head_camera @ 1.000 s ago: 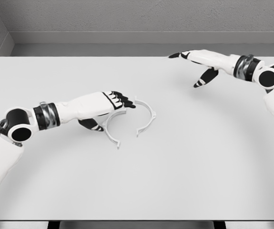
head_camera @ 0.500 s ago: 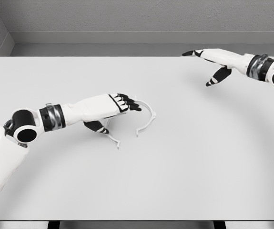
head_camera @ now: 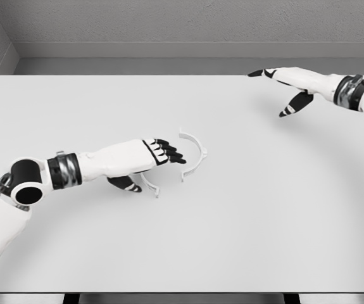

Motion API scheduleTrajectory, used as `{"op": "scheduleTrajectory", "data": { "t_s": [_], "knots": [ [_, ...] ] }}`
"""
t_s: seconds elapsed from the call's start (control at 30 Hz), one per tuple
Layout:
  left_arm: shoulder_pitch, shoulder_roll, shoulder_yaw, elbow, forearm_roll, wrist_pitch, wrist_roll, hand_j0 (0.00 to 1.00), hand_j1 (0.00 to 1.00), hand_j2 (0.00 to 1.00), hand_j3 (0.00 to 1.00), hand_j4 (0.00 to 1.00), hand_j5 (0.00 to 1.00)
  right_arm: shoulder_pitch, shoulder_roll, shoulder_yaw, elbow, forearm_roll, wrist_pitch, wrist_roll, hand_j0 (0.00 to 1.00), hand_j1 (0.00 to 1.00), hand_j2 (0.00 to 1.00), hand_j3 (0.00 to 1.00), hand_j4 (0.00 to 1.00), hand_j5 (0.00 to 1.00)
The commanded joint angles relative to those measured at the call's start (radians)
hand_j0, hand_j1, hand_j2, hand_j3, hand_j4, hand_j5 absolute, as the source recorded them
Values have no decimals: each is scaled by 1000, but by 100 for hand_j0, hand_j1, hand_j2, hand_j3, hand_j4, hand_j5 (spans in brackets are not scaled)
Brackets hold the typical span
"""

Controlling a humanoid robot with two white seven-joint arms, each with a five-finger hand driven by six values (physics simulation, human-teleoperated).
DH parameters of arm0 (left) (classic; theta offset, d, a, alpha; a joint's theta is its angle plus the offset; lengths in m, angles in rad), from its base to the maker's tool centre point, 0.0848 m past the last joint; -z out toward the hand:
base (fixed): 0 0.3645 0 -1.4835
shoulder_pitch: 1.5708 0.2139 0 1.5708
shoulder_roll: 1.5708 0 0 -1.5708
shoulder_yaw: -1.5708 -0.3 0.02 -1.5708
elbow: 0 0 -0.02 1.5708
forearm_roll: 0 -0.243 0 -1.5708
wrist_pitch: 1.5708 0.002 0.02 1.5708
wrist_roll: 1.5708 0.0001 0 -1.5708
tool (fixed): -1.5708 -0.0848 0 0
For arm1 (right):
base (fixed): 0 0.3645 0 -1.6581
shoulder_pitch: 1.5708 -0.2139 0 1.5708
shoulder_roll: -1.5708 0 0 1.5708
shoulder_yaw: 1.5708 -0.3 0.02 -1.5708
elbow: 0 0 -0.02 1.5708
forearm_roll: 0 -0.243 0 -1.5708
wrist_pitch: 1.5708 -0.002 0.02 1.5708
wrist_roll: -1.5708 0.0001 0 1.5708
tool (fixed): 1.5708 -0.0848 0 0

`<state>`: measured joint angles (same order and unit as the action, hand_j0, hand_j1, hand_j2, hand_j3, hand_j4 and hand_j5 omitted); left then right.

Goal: Assemble PVC drainage pipe clamps

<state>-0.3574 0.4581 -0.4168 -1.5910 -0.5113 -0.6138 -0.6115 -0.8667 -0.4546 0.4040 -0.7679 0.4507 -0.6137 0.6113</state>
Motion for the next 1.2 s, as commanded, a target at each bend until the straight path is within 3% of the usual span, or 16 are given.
{"op": "scheduleTrajectory", "data": {
  "t_s": [0.0, 0.57, 0.73, 1.17],
  "knots": [
    [0, -22, 0, -1, 4, 3, 1, 100, 100, 100, 100, 100, 100, 0, -7, -2, -1, -7, 3, 0, 100, 100, 100, 100, 100, 100],
    [2, -65, 0, 11, -26, 3, 1, 100, 100, 100, 100, 100, 100, 0, -7, -2, -1, -7, 3, 0, 100, 100, 100, 100, 100, 100],
    [34, -64, 3, 11, -26, 3, 1, 100, 100, 100, 100, 100, 100, -2, -7, -2, -1, -7, 3, 0, 100, 100, 100, 100, 100, 100],
    [23, -61, 16, 23, -26, 3, 1, 100, 100, 100, 100, 100, 100, 0, -7, -1, -1, -7, 3, 0, 100, 100, 100, 100, 100, 100]
  ]
}}
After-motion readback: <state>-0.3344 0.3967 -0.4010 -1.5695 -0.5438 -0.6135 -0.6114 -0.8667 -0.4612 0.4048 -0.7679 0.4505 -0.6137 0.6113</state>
